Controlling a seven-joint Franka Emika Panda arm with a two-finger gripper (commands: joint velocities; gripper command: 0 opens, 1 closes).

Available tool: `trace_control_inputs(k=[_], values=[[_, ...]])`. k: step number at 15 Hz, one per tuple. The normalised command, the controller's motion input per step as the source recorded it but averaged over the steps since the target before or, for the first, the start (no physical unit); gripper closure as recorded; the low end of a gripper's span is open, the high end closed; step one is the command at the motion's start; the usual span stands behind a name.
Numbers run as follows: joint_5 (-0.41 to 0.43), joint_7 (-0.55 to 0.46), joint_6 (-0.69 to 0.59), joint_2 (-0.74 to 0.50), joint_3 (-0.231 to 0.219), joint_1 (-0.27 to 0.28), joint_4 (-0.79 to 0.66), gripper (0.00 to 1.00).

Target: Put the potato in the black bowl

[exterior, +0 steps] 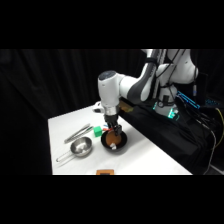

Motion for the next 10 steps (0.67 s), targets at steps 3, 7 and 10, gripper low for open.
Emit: trace_control_inputs(k=[3, 7, 10], values=[[0.028, -0.11, -0.43, -0.23, 0.05, -0.001, 0.14, 0.0], [0.047, -0.14, -0.6, -0.31, 0.054, -0.007, 0.23, 0.0], [0.08, -0.17, -0.48, -0.21, 0.042, -0.033, 0.27, 0.0]])
